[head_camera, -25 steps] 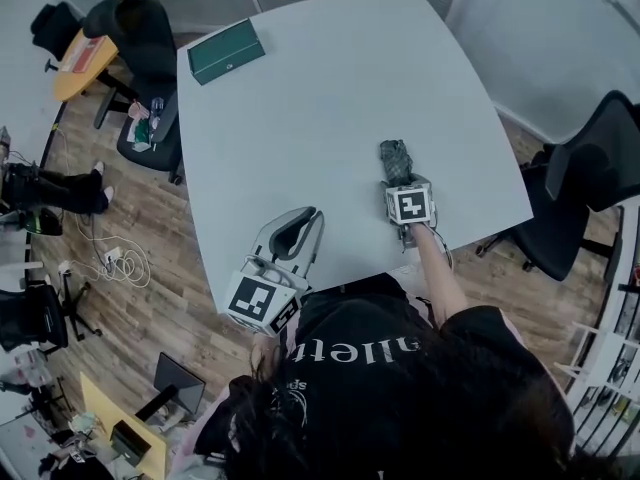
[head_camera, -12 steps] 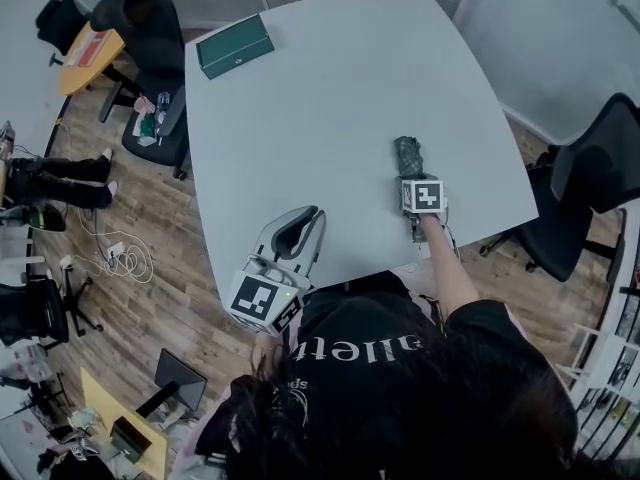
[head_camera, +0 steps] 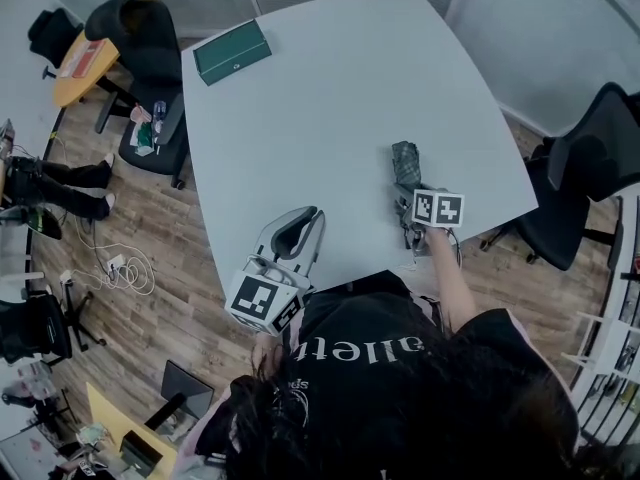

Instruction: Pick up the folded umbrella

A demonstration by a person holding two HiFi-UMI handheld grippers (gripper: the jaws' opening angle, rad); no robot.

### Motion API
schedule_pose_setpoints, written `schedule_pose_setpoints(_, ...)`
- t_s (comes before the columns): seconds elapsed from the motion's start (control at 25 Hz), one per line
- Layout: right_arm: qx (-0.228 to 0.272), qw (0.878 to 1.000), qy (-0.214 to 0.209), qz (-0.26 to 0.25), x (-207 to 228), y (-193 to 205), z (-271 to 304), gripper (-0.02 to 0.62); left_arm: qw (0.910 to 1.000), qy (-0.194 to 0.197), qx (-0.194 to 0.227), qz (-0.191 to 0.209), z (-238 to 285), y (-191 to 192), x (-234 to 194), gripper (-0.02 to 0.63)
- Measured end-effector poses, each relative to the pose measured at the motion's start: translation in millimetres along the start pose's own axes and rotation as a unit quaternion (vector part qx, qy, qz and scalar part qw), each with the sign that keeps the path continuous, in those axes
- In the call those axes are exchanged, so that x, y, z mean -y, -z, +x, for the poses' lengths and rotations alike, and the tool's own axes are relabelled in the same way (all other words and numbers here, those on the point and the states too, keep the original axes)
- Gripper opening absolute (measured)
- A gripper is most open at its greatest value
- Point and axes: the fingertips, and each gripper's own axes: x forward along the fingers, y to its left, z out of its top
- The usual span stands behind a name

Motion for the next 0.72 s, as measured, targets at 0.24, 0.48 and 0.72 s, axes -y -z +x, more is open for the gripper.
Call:
schedule_pose_setpoints(0.24,0.045,0.998,-0.047,0.003,-53.3,-8.2,-33.5,0.232,0.9996,0.027,-0.003,-0.001,-7.0,2.4,-5.9,0.054)
schedule_pose_setpoints(0.48,0.080,0.994,-0.068,0.005,-105.1,-2.7,-64.4,0.232,0.9979,0.063,-0.012,-0.002,-19.3,9.9,-14.5,0.054)
schedule_pose_setpoints(0.72,0.107,0.992,-0.063,0.018,-141.9,14.9,-87.6,0.232,0.9939,0.108,-0.025,-0.001,-35.1,21.6,-15.7,0.055)
